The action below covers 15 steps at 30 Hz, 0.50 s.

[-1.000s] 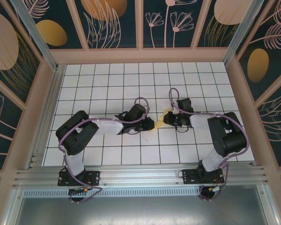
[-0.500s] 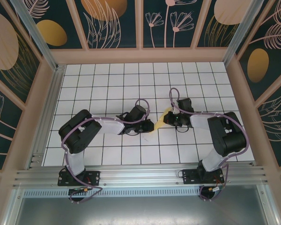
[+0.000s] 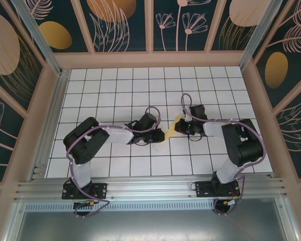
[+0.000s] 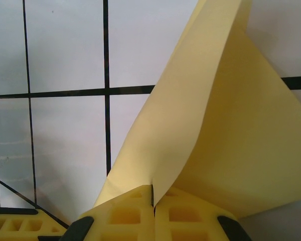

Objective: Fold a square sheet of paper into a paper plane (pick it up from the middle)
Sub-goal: Fold the wing for the fifth time at the center of the table.

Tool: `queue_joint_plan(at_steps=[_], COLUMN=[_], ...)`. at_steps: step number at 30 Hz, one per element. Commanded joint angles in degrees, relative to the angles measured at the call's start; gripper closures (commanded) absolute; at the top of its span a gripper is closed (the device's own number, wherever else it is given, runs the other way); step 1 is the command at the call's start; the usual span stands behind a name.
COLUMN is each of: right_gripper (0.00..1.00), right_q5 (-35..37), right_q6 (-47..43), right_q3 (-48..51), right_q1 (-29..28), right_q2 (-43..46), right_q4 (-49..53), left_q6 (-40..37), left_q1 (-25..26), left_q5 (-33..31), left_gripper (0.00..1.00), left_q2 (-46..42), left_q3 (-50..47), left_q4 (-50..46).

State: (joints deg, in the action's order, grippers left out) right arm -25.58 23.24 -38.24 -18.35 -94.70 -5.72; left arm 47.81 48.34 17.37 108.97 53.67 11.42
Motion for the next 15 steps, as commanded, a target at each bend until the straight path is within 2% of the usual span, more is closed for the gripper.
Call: queue_joint_plan(at_steps=[1, 9, 15], right_gripper=[1.0, 1.0, 1.0], right_q5=[3.2, 3.2, 3.3], right_q6=[0.8, 1.1, 1.3], right_q3=[0.2, 0.2, 0.2], right_q1=[0.6, 0.9, 1.0], right_q2=[-2.9, -3.2, -3.5], right_q4=[3.1, 3.1, 3.2], left_q6=[-1.4, -3.2, -5.9], left_q1=[0.7, 2.1, 4.5], left_q5=[-0.6, -3.3, -6.6], left_gripper=[0.86, 0.86, 0.91], left_q2=[-0.9, -1.6, -0.5], left_q3=[-1.2, -0.7, 1.8], left_q4=[-5.3, -9.1, -15.4])
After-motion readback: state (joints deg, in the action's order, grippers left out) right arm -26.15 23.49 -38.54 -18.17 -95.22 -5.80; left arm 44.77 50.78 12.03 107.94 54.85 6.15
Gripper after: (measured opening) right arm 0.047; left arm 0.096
